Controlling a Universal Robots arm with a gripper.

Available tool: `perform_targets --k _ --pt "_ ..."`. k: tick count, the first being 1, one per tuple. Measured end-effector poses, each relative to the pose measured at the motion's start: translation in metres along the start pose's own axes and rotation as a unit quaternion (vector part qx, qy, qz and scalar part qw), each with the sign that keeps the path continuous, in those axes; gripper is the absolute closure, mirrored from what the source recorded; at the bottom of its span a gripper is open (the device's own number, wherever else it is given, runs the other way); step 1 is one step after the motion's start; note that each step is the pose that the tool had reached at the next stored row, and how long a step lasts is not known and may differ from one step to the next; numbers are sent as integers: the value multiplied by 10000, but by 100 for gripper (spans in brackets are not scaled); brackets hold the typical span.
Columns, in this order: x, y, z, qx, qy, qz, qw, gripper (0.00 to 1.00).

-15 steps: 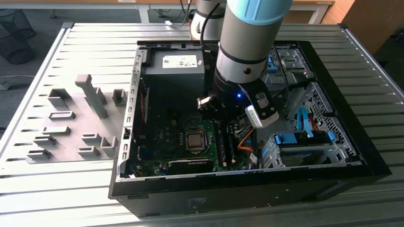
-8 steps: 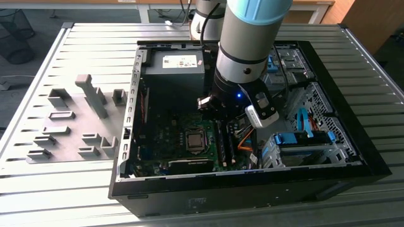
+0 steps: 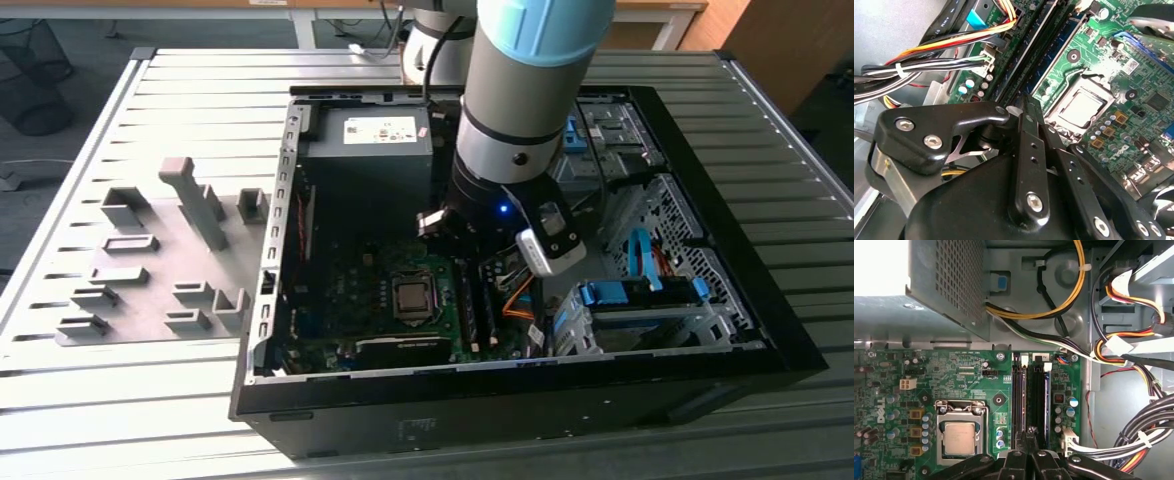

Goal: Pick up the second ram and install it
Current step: 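Press down the second ram until it locks into place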

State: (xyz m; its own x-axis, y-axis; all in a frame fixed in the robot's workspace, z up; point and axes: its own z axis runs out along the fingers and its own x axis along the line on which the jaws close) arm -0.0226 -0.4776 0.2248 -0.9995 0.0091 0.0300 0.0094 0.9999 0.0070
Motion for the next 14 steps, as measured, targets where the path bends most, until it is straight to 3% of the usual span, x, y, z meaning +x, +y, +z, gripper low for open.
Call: perform_targets --k 10,14 --pt "-3 -2 105 3 1 0 10000 89" --pt "-3 0 92 -1 -1 0 10000 89"
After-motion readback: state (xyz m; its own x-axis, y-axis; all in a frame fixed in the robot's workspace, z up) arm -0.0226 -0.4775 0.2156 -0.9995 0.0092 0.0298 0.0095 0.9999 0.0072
